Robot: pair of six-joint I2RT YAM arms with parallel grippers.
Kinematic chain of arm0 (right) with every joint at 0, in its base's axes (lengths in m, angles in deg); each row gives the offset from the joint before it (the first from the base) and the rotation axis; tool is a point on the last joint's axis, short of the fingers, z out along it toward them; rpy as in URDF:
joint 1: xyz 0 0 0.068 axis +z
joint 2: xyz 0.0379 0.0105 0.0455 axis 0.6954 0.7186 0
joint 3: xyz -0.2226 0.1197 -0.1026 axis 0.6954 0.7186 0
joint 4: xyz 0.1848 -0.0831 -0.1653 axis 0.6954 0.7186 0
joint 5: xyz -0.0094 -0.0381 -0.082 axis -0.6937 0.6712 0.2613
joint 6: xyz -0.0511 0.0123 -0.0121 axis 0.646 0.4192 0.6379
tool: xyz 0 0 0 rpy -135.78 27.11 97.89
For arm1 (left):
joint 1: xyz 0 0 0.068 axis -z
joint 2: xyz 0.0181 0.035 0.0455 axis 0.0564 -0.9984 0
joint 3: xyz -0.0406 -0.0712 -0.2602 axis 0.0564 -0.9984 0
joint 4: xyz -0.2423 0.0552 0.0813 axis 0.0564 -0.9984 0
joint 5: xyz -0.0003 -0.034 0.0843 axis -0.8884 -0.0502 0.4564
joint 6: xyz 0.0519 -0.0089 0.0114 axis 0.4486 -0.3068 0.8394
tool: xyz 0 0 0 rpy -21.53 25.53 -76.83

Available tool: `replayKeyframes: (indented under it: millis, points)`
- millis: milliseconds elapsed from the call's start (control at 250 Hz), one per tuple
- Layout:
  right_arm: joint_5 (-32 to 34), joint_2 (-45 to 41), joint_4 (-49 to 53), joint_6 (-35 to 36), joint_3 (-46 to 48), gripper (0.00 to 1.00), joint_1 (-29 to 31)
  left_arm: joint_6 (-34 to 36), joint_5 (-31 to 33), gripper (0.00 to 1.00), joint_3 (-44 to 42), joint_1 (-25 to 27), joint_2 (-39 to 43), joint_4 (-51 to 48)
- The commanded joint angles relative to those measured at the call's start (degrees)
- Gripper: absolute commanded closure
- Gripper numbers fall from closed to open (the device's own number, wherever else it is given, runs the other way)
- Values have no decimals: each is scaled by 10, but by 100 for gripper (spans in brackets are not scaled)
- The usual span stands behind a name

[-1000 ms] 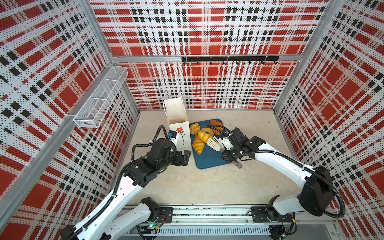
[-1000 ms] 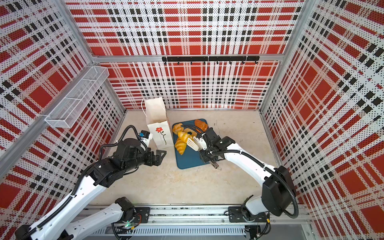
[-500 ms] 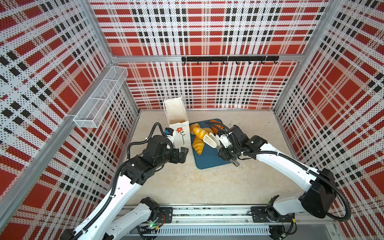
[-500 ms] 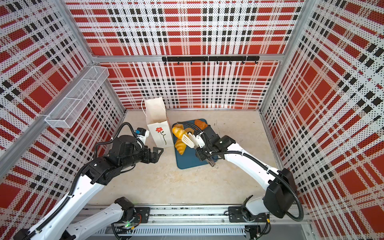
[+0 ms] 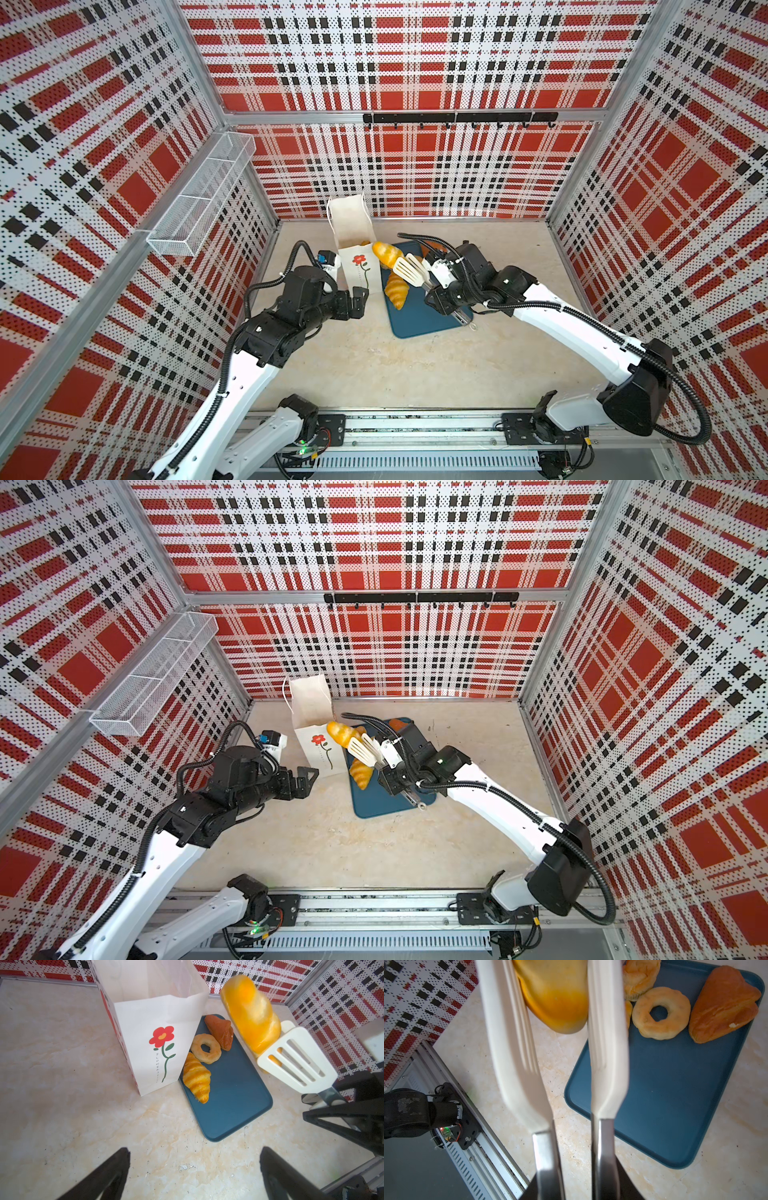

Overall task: Place the fake bread into the paper bag
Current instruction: 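Lift the croissant with the right gripper's tongs and carry it over the paper bag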

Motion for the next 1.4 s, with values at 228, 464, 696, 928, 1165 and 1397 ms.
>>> replayKeyframes:
  millis: [228,464,696,928,1165,1397]
  points:
    - [-48,46,-82,-32,-64,63,12,22,-18,1,22,-54,13,-9]
    - [-64,76,-114,-50,-100,63,20,20,-10,1,11,-87,16,-18]
    - [-63,108,-119,-62,-142,64,22,20,-11,1,7,-93,16,-19]
    - [-66,144,-119,-65,-191,63,24,19,-14,1,2,-93,13,-18]
    - [-64,184,-119,-66,-240,63,28,14,-24,1,-7,-93,15,-10]
    - [-40,219,-103,-53,-282,63,28,13,-28,1,-16,-94,17,-7]
